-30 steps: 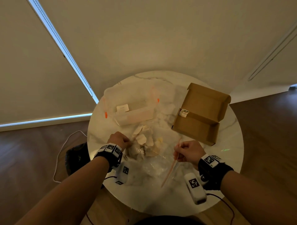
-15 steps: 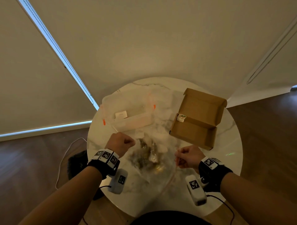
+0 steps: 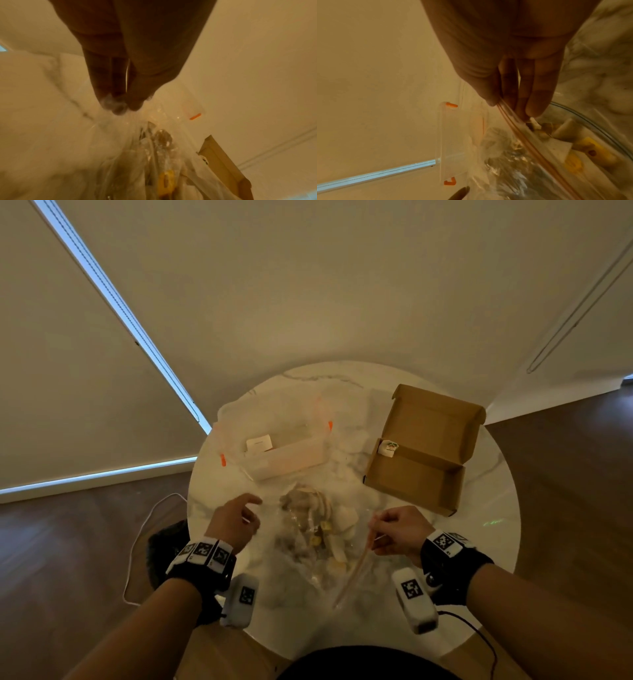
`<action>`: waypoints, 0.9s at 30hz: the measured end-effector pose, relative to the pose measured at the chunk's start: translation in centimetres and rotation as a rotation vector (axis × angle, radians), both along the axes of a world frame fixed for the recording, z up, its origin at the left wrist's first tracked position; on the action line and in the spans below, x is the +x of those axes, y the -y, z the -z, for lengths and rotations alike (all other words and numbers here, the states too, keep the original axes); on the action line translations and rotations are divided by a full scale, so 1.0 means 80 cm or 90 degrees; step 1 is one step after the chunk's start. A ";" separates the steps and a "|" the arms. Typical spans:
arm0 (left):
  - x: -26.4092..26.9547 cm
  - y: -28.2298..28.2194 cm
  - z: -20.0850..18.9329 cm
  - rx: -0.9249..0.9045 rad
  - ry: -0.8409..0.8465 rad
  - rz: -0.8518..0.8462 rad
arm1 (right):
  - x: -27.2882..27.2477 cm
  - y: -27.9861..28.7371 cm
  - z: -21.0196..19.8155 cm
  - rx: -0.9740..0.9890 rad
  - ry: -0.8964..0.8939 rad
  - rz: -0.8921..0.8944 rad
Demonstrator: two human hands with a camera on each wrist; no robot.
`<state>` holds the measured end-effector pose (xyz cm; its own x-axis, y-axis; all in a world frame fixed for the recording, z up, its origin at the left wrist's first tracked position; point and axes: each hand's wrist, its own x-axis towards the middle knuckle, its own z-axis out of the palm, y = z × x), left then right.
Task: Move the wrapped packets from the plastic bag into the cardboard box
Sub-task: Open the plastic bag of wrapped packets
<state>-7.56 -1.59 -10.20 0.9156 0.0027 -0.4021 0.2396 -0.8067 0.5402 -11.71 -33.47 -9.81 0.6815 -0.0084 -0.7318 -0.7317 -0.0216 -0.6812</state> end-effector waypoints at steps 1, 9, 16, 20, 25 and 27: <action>0.002 0.002 -0.006 0.038 0.045 0.017 | 0.001 -0.002 -0.002 0.014 0.002 0.008; -0.059 0.137 -0.046 -0.022 0.076 0.333 | 0.012 -0.034 -0.014 0.115 0.042 0.063; -0.054 0.124 -0.009 -0.048 0.126 0.254 | -0.001 -0.035 0.004 -0.007 0.145 -0.035; -0.054 0.113 -0.010 -0.082 0.145 0.240 | -0.026 -0.048 0.039 -0.419 0.373 -0.623; -0.052 0.120 -0.006 -0.092 0.147 0.241 | -0.036 -0.078 0.072 -0.504 0.288 -0.717; -0.052 0.121 -0.002 -0.091 0.153 0.240 | -0.034 -0.085 0.083 -0.543 0.254 -0.731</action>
<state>-11.71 -11.25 -10.01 0.9095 -0.3874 -0.1505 -0.2010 -0.7269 0.6566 -14.42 -26.71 -16.48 0.7622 0.3406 -0.5505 0.1896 -0.9306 -0.3132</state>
